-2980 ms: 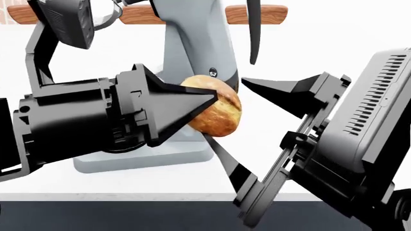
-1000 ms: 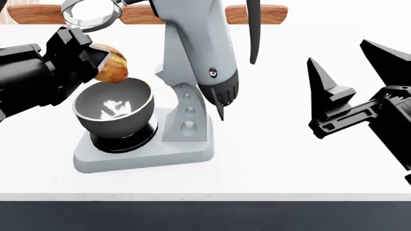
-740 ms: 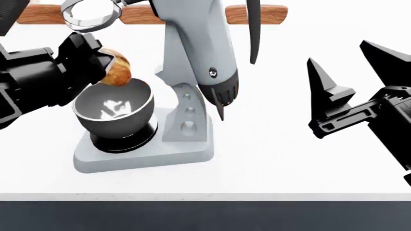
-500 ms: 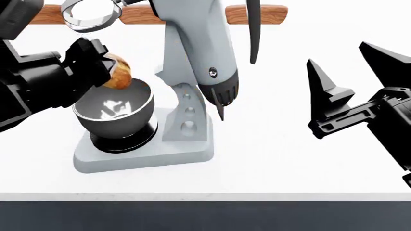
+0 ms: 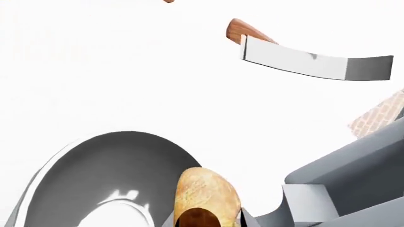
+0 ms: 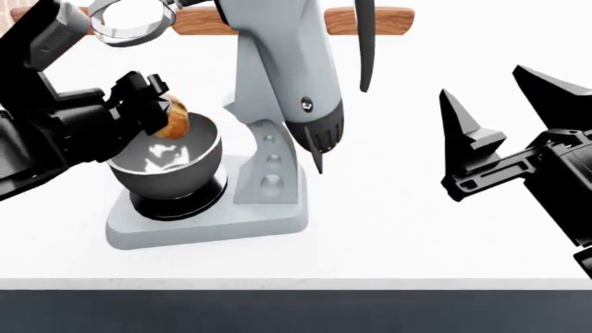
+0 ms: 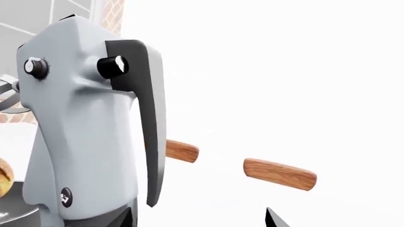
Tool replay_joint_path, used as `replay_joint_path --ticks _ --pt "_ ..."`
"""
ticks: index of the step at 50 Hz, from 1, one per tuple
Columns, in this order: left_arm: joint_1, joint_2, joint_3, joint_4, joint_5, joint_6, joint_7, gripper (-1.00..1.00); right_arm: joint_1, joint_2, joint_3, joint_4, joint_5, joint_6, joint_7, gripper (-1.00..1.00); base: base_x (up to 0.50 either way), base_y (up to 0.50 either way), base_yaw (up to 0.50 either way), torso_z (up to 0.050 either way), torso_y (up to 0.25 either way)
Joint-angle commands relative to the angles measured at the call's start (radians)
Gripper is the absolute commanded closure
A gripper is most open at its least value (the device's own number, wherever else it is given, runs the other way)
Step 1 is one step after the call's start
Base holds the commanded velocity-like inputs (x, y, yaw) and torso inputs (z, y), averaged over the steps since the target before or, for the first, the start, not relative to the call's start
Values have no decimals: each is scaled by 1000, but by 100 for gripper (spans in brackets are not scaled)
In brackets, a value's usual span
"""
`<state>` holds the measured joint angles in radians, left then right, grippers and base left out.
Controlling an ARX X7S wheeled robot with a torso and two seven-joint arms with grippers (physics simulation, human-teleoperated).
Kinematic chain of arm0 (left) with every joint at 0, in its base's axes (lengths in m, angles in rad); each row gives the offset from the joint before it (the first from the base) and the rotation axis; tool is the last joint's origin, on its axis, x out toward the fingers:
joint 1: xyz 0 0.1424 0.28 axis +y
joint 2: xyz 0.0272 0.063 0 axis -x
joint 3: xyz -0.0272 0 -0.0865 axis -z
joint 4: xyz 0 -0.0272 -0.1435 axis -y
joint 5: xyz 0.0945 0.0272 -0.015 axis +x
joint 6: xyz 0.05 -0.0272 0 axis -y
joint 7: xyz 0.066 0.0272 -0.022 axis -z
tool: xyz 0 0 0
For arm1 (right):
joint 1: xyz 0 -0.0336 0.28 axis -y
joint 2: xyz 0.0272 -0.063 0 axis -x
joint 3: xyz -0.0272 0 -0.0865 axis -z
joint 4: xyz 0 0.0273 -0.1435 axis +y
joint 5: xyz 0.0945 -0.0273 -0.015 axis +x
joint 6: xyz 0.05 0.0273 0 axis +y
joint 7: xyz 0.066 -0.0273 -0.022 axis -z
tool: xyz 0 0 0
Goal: Place the bread in the stand mixer bowl.
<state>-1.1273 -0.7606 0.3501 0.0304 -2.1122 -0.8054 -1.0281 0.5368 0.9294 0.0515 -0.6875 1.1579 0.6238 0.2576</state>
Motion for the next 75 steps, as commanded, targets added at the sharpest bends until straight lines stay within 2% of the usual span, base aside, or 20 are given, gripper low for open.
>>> replay_joint_path --ticks 1,35,50,51,66,75 --pt "5 6 27 -32 35 1 0 100 -9 -1 3 0 -4 -7 -2 -100 0 0 0 0 0" --pt "-7 4 80 -69 46 -17 -59 100 -17 4 10 2 -4 -13 -4 -100 0 0 0 0 0" --pt "-14 1 86 -70 42 -27 -47 100 -21 -3 3 8 -15 -19 -10 -100 0 0 0 0 0" --pt "-17 1 83 -70 39 -30 -39 -100 -23 -3 3 8 -16 -20 -10 -100 0 0 0 0 0" --pt "-9 -24 44 -15 22 1 -42 -100 -23 -12 -10 16 -28 -22 -16 -100 0 0 0 0 0" --pt "22 -76 2 116 -51 26 -109 -100 -24 -9 -10 21 -30 -24 -20 -100 0 0 0 0 0"
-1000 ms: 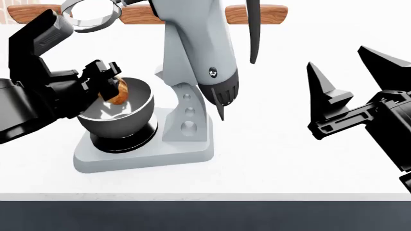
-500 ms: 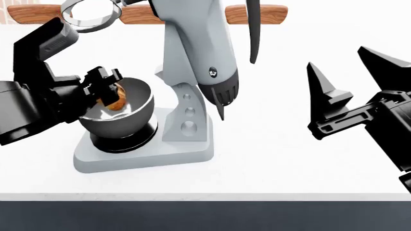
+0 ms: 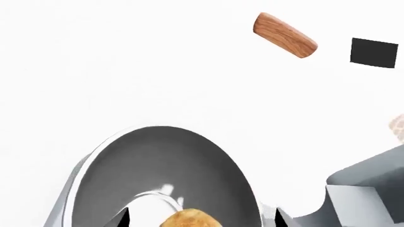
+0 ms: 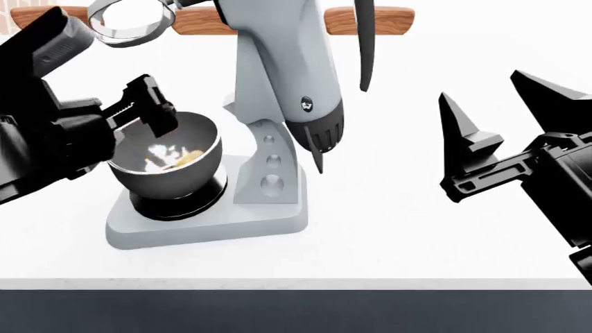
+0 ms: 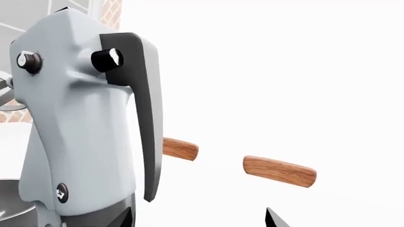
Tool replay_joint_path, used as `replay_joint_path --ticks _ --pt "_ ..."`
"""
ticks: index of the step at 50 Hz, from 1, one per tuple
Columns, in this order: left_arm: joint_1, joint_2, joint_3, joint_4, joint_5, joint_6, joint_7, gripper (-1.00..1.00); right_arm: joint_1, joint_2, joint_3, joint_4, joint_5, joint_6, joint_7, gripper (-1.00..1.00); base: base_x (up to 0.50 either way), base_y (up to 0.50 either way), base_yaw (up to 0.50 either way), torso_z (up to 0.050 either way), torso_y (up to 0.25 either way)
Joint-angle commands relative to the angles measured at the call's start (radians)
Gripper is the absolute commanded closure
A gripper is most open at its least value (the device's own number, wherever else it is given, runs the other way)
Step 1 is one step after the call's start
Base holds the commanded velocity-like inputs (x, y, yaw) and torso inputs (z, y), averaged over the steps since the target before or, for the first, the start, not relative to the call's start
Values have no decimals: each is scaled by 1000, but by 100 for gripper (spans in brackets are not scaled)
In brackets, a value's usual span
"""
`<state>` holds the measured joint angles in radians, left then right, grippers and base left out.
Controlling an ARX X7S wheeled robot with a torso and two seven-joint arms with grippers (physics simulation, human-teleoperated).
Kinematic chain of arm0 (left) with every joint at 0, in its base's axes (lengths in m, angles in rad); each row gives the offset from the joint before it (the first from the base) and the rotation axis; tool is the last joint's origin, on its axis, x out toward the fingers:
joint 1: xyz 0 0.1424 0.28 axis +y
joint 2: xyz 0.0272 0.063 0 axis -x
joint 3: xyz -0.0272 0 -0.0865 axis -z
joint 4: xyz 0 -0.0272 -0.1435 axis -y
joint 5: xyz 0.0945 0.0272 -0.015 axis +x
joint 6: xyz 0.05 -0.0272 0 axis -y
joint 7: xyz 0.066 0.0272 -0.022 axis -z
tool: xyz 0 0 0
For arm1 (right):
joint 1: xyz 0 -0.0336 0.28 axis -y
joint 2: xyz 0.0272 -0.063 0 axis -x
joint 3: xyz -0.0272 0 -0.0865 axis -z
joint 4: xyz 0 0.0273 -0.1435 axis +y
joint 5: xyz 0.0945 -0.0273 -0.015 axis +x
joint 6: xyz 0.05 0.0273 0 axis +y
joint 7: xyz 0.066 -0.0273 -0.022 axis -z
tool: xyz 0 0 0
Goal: Place the bread in the stand mixer bowl.
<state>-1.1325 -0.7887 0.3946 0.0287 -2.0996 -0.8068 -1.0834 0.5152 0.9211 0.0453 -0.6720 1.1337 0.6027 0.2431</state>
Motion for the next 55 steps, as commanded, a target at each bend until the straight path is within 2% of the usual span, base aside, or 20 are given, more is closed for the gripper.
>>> replay_joint_path --ticks 1,9,17,26,45,55 --pt "33 -56 -50 137 -77 32 -64 -100 -3 -1 -3 5 -5 -3 -5 -100 0 0 0 0 0" --pt "84 -124 -102 283 -161 67 -126 -100 0 4 -1 4 1 1 -3 -100 0 0 0 0 0" --pt "146 -199 -194 520 -230 121 -181 -100 -10 3 4 -1 3 -3 4 -100 0 0 0 0 0" --pt "159 -230 -277 649 -237 160 -188 -100 -8 5 13 -12 17 -2 19 -100 0 0 0 0 0" --pt "36 -218 -225 671 -204 130 -231 -100 44 68 85 -71 169 24 95 -100 0 0 0 0 0" --pt "-59 -178 -181 713 -127 85 -253 -100 92 83 119 -129 278 14 168 -100 0 0 0 0 0"
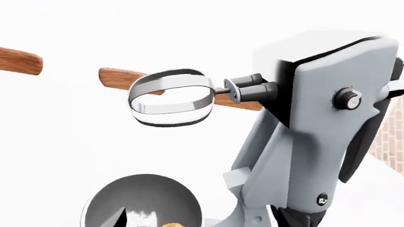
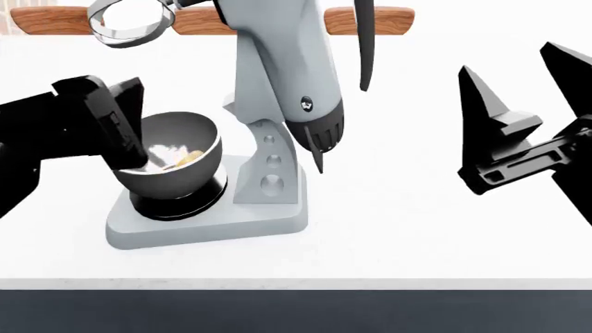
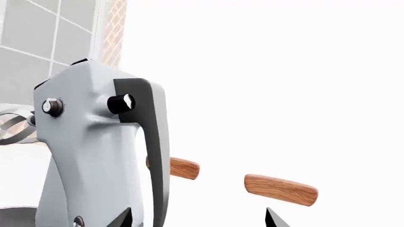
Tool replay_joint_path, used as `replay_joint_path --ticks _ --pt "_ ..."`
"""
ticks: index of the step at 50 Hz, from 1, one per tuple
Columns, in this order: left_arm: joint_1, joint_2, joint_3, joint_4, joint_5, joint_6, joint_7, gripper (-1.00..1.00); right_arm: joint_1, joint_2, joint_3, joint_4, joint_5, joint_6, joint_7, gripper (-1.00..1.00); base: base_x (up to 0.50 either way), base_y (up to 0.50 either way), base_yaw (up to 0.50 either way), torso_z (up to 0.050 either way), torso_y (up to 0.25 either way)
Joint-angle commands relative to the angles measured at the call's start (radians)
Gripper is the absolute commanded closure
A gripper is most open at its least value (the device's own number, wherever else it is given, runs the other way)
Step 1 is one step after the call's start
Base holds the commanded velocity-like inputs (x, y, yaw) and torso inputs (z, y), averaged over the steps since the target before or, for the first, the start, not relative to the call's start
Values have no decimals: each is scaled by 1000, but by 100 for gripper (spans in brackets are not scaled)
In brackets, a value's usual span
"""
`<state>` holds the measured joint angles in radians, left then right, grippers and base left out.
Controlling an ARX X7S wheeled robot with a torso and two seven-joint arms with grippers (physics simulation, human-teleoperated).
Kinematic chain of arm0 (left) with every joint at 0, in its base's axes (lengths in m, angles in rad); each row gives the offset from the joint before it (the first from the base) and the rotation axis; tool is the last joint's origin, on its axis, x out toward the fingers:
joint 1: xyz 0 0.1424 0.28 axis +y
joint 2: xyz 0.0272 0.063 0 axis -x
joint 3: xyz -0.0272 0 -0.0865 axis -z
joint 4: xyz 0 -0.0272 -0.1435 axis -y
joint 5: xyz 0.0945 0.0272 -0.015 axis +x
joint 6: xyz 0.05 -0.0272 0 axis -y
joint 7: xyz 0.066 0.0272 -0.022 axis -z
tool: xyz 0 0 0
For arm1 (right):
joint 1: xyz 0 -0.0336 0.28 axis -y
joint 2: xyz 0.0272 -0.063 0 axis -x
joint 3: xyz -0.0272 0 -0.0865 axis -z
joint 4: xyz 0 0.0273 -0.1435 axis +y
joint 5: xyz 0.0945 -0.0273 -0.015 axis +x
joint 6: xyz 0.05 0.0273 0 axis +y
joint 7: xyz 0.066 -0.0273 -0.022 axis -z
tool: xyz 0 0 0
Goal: Place the bread in the stand mixer bowl.
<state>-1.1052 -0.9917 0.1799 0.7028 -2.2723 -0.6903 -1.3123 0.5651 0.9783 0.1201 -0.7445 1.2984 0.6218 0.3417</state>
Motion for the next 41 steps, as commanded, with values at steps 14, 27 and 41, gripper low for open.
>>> replay_joint_path --ticks 14,27,41 --pt "-175 30 58 82 62 -47 -67 -100 38 69 109 -109 205 -23 111 -100 0 0 0 0 0" --pt "-153 135 112 88 294 -117 -22 -100 77 -61 -60 -63 37 -3 31 -100 0 0 0 0 0" --pt "-264 116 109 122 233 -108 -72 -100 175 3 -11 -133 208 -14 125 -100 0 0 0 0 0"
